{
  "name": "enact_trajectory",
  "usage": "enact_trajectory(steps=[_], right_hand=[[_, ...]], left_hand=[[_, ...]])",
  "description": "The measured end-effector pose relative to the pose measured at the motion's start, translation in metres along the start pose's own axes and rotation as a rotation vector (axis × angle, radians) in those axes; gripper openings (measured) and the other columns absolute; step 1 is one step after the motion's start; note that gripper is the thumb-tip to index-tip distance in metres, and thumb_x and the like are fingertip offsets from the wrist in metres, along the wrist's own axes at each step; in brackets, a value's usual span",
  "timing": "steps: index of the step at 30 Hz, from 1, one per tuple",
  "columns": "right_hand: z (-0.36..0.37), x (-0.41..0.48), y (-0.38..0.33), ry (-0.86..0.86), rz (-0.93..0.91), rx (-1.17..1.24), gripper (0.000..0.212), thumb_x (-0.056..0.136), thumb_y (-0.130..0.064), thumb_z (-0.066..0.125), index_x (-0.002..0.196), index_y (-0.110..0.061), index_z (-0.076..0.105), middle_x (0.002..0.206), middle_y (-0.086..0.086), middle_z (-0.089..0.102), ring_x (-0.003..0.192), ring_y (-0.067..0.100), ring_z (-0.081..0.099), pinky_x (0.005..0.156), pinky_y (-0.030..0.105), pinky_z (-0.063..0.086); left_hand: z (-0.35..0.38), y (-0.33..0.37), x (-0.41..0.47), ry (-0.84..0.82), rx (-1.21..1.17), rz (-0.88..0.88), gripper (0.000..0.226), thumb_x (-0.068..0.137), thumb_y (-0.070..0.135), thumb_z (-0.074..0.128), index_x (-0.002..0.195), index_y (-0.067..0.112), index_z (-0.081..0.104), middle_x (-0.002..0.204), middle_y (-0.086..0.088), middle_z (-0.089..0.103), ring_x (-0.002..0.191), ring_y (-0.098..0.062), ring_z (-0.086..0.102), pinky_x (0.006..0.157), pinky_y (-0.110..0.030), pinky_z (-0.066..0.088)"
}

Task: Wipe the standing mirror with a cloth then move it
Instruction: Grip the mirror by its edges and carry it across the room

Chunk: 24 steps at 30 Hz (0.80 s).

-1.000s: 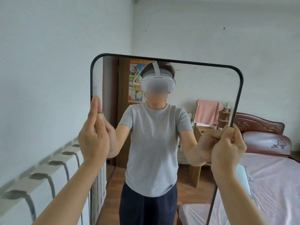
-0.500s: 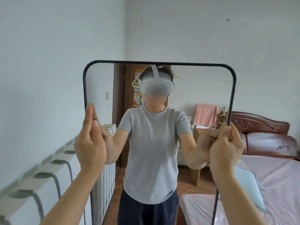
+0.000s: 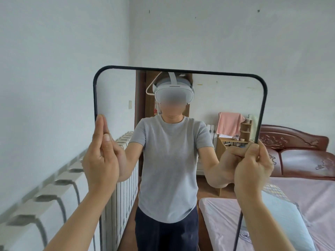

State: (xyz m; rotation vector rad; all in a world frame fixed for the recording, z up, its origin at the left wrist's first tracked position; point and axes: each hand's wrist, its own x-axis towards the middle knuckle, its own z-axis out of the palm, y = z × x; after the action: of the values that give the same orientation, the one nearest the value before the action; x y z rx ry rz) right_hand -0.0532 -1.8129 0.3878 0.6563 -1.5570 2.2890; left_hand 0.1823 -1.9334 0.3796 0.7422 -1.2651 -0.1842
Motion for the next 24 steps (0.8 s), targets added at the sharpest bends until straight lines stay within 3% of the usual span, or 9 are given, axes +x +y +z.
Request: enact_trajectory(steps=[2, 4, 7, 10, 13, 15, 18, 22, 24], right_hand=[[0.019, 0.012, 0.019, -0.019, 0.020, 0.033, 0.019, 0.098, -0.016, 0.037, 0.095, -0.017, 0.056, 0.085, -0.001, 0.057, 0.082, 0.010, 0.050, 0.079, 0.027, 0.041], [0.040, 0.027, 0.037, -0.028, 0.052, 0.062, 0.027, 0.099, -0.018, 0.038, 0.109, -0.013, 0.063, 0.094, -0.002, 0.062, 0.089, 0.009, 0.055, 0.083, 0.027, 0.043], [0.073, 0.049, 0.064, -0.038, 0.077, 0.080, 0.027, 0.099, -0.020, 0.039, 0.112, -0.014, 0.062, 0.099, 0.000, 0.061, 0.093, 0.011, 0.055, 0.083, 0.025, 0.042], [0.107, 0.069, 0.087, -0.042, 0.087, 0.101, 0.032, 0.100, -0.018, 0.039, 0.124, -0.010, 0.059, 0.103, -0.001, 0.061, 0.101, 0.013, 0.057, 0.079, 0.013, 0.040], [0.141, 0.087, 0.109, -0.051, 0.095, 0.099, 0.033, 0.101, -0.016, 0.039, 0.129, -0.010, 0.056, 0.090, -0.016, 0.056, 0.097, 0.011, 0.055, 0.070, 0.001, 0.036], [0.159, 0.095, 0.122, -0.058, 0.083, 0.110, 0.030, 0.100, -0.016, 0.039, 0.123, -0.018, 0.058, 0.086, -0.014, 0.055, 0.088, 0.007, 0.052, 0.073, 0.010, 0.039], [0.193, 0.113, 0.153, -0.060, 0.070, 0.105, 0.030, 0.100, -0.018, 0.039, 0.121, -0.018, 0.059, 0.100, -0.002, 0.060, 0.093, 0.010, 0.054, 0.078, 0.017, 0.040], [0.243, 0.137, 0.191, -0.072, 0.056, 0.070, 0.023, 0.098, -0.021, 0.039, 0.102, -0.013, 0.060, 0.094, 0.003, 0.058, 0.089, 0.014, 0.053, 0.082, 0.026, 0.043], [0.268, 0.148, 0.208, -0.077, 0.042, 0.050, 0.014, 0.098, -0.022, 0.039, 0.092, -0.018, 0.051, 0.089, 0.003, 0.054, 0.085, 0.014, 0.049, 0.081, 0.028, 0.041]], left_hand=[[0.025, -0.015, 0.006, 0.009, 0.022, 0.007, 0.041, 0.102, 0.018, 0.036, 0.140, 0.030, 0.033, 0.110, 0.029, 0.039, 0.096, -0.005, 0.045, 0.078, -0.017, 0.037], [0.050, -0.029, 0.014, 0.013, 0.030, 0.000, 0.041, 0.102, 0.019, 0.036, 0.140, 0.032, 0.032, 0.110, 0.025, 0.042, 0.094, -0.004, 0.045, 0.078, -0.019, 0.037], [0.085, -0.051, 0.025, 0.025, 0.051, 0.030, 0.040, 0.102, 0.020, 0.035, 0.137, 0.037, 0.028, 0.106, 0.037, 0.035, 0.093, -0.004, 0.048, 0.077, -0.021, 0.038], [0.120, -0.078, 0.039, 0.026, 0.055, 0.031, 0.039, 0.102, 0.021, 0.035, 0.137, 0.038, 0.029, 0.104, 0.043, 0.033, 0.092, -0.001, 0.048, 0.073, -0.004, 0.034], [0.156, -0.105, 0.051, 0.036, 0.051, 0.030, 0.040, 0.102, 0.020, 0.035, 0.140, 0.030, 0.035, 0.105, 0.042, 0.033, 0.085, 0.014, 0.045, 0.067, 0.007, 0.030], [0.175, -0.121, 0.058, 0.038, 0.041, 0.027, 0.040, 0.102, 0.020, 0.035, 0.141, 0.027, 0.036, 0.105, 0.041, 0.034, 0.087, 0.015, 0.045, 0.069, 0.003, 0.030], [0.212, -0.150, 0.069, 0.040, 0.059, 0.012, 0.040, 0.102, 0.021, 0.034, 0.141, 0.028, 0.035, 0.108, 0.038, 0.036, 0.092, -0.001, 0.048, 0.069, 0.000, 0.030], [0.257, -0.186, 0.091, 0.036, 0.072, 0.014, 0.040, 0.101, 0.019, 0.035, 0.141, 0.023, 0.037, 0.109, 0.015, 0.056, 0.086, 0.005, 0.056, 0.067, -0.001, 0.032], [0.280, -0.204, 0.103, 0.024, 0.069, -0.004, 0.041, 0.101, 0.018, 0.035, 0.142, 0.024, 0.036, 0.114, 0.005, 0.062, 0.092, -0.013, 0.060, 0.071, -0.011, 0.036]])
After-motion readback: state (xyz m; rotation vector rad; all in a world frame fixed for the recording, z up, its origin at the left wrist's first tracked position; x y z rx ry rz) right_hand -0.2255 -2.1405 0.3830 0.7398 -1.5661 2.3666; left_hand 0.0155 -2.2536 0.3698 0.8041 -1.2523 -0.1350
